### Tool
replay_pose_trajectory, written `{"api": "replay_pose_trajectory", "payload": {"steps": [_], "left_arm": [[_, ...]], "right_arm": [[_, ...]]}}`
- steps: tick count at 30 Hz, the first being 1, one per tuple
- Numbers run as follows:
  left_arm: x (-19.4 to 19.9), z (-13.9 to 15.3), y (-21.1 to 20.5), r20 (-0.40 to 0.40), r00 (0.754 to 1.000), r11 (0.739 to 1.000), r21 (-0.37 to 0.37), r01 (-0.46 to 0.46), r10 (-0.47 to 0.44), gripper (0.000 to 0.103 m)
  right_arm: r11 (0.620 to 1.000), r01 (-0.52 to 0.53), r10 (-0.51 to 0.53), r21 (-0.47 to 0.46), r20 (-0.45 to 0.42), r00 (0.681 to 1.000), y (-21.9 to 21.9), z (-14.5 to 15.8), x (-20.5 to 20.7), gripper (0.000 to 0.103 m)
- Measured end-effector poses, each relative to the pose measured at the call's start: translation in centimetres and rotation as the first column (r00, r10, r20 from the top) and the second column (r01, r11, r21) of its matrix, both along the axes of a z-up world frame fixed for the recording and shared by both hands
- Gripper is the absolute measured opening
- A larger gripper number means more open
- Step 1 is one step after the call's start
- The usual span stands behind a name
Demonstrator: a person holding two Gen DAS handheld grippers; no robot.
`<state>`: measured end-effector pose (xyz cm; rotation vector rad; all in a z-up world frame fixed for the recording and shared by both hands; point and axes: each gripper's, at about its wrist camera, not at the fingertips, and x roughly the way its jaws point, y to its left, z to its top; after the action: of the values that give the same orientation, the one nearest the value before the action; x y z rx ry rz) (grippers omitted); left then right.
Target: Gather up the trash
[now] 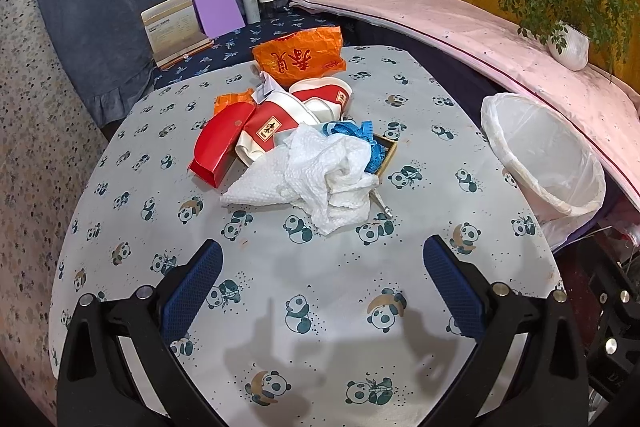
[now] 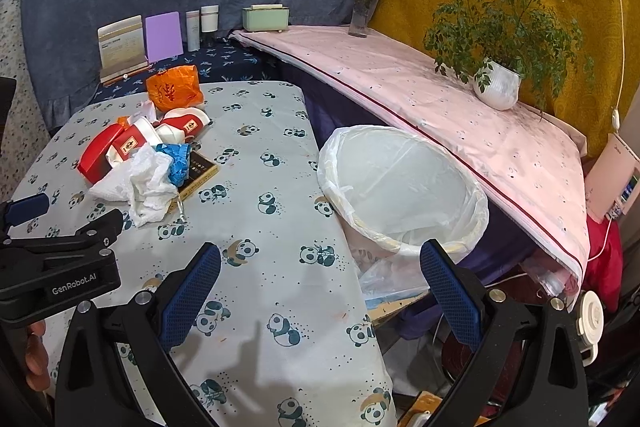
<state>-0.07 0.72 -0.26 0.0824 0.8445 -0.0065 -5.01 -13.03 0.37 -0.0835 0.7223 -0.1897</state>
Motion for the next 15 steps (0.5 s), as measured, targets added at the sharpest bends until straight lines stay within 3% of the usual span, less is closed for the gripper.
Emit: {"api": "replay_pose_trajectory", "payload": {"steps": [15], "left_arm": [[0.01, 0.04, 0.09, 0.0, 1.0, 1.0, 0.002, -0.002, 0.002, 0.096]], "right_arm": [[1.0, -0.002, 0.002, -0.001, 0.0, 1.0, 0.01, 0.1, 0.05, 0.096]]}}
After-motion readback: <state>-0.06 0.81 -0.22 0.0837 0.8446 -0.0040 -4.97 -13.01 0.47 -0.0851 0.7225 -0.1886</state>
